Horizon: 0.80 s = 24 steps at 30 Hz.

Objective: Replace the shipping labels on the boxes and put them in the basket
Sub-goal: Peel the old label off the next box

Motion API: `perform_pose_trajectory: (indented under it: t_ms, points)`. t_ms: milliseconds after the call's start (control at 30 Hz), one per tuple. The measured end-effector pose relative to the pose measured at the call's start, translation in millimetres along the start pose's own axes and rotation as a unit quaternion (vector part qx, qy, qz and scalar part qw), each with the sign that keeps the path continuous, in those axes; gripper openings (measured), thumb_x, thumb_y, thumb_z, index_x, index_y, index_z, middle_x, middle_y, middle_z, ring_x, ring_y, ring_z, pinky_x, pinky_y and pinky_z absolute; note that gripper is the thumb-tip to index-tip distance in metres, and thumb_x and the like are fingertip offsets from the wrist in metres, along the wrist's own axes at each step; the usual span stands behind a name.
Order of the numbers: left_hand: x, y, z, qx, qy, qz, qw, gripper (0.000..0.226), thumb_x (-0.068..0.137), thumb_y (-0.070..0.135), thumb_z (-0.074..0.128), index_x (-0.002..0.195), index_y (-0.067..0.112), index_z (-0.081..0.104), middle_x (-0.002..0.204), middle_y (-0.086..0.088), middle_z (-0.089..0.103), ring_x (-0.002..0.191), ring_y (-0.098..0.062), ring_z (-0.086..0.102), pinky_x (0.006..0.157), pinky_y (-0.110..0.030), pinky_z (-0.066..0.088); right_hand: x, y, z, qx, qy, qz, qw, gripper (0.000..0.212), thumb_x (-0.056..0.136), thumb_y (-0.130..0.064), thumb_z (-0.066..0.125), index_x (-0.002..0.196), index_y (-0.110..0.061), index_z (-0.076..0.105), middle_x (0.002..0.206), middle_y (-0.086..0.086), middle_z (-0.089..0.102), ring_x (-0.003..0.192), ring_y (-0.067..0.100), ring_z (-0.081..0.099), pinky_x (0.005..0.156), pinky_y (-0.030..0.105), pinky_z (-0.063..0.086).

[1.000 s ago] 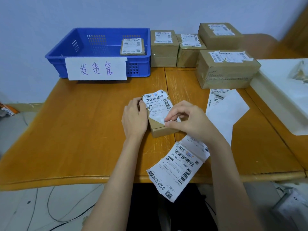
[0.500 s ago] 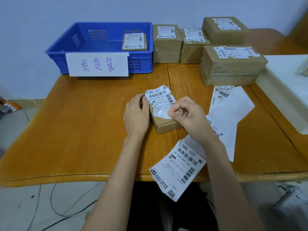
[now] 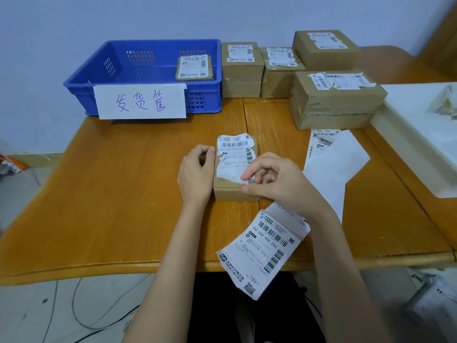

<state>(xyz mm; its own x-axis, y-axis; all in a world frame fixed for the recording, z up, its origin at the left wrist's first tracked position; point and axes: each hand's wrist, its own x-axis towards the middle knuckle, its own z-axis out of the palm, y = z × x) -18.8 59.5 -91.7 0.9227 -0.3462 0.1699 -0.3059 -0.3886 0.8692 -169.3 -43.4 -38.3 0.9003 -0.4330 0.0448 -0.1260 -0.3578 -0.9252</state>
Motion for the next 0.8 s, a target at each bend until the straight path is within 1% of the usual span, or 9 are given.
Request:
perform_pose_trajectory:
  t_ms: [67,133,233,300,367,467,600,700,800]
  points:
    - [-0.9,1.9,-0.9,-0.005,-0.012,-0.007,1.000,0.029,0.102,0.043,0.044,0.104,0.031,0.070,0.104,0.013,0.070,0.101,-0.012,0.062,0.088,-0.040,0.050,1.2,-1.1,2.2,-0.042,0.028,0.006,0.999,0.018,0.070,-0.010,0.085,0.084,-0.012,0.073,0.090,-0.004,0.052,0.061,0.002,0.044,0.062,0.015,0.039]
    - [-2.2,5.9,-2.0,-0.027,-0.023,-0.016,0.999,0.032,0.103,0.044,0.042,0.115,0.035,0.070,0.112,0.017,0.070,0.105,-0.007,0.062,0.088,-0.031,0.047,1.2,0.3,3.4,-0.093,0.067,-0.009,0.993,0.019,0.068,-0.019,0.087,0.081,-0.016,0.074,0.095,-0.004,0.053,0.065,0.004,0.043,0.063,0.013,0.036]
    - [-3.2,7.3,-3.3,-0.019,-0.040,-0.014,0.999,0.030,0.103,0.043,0.045,0.123,0.040,0.067,0.121,0.020,0.066,0.108,0.001,0.056,0.081,-0.015,0.038,-0.4,4.5,4.2,-0.123,0.101,-0.036,0.987,0.020,0.067,-0.034,0.086,0.076,-0.021,0.074,0.103,-0.008,0.054,0.095,0.004,0.050,0.074,0.014,0.036]
    - [-2.2,4.9,-3.1,-0.016,-0.044,-0.011,0.999,0.029,0.101,0.042,0.047,0.123,0.043,0.067,0.122,0.020,0.066,0.110,0.000,0.054,0.088,-0.022,0.043,0.0,5.0,5.6,-0.131,0.118,-0.028,0.984,0.018,0.068,-0.034,0.085,0.075,-0.023,0.072,0.104,-0.010,0.054,0.107,0.008,0.049,0.079,0.022,0.038]
    - [-2.1,3.6,-3.0,-0.016,-0.049,-0.007,0.999,0.029,0.100,0.043,0.048,0.123,0.045,0.066,0.120,0.022,0.066,0.109,-0.001,0.056,0.091,-0.028,0.045,0.8,3.0,7.0,-0.140,0.125,-0.022,0.982,0.013,0.071,-0.029,0.084,0.075,-0.024,0.072,0.104,-0.011,0.055,0.108,0.008,0.048,0.083,0.025,0.040]
    - [-3.2,6.6,-3.1,-0.013,-0.054,-0.006,0.998,0.029,0.101,0.040,0.049,0.123,0.041,0.068,0.112,0.025,0.067,0.095,0.004,0.058,0.074,-0.012,0.039,1.5,-0.2,7.0,-0.185,0.120,-0.018,0.975,0.008,0.077,-0.029,0.080,0.076,-0.025,0.073,0.107,-0.013,0.058,0.108,0.005,0.046,0.081,0.022,0.035]
    - [-5.6,9.5,-4.9,-0.006,-0.055,0.006,0.998,0.029,0.101,0.043,0.049,0.123,0.040,0.069,0.114,0.024,0.069,0.093,0.004,0.058,0.068,-0.005,0.033,0.7,-4.5,12.8,-0.288,0.130,-0.016,0.949,0.015,0.087,-0.031,0.070,0.074,-0.023,0.068,0.118,-0.011,0.061,0.108,0.007,0.047,0.082,0.023,0.030]
    - [-4.6,7.0,-2.8,0.000,-0.057,0.002,0.998,0.032,0.100,0.048,0.048,0.123,0.040,0.069,0.116,0.021,0.070,0.096,0.001,0.058,0.074,-0.012,0.038,1.9,-4.6,18.3,-0.358,0.132,-0.017,0.924,0.018,0.094,-0.028,0.059,0.083,-0.018,0.070,0.127,-0.008,0.058,0.110,0.012,0.046,0.081,0.019,0.024]
    - [-5.5,5.4,0.6,0.040,-0.057,0.036,0.997,0.041,0.100,0.054,0.041,0.120,0.035,0.071,0.117,0.016,0.070,0.106,-0.012,0.059,0.093,-0.040,0.047,1.8,-2.5,17.6,-0.345,0.146,-0.018,0.927,0.021,0.097,-0.022,0.054,0.085,-0.013,0.069,0.130,-0.006,0.058,0.111,0.015,0.047,0.084,0.021,0.027]
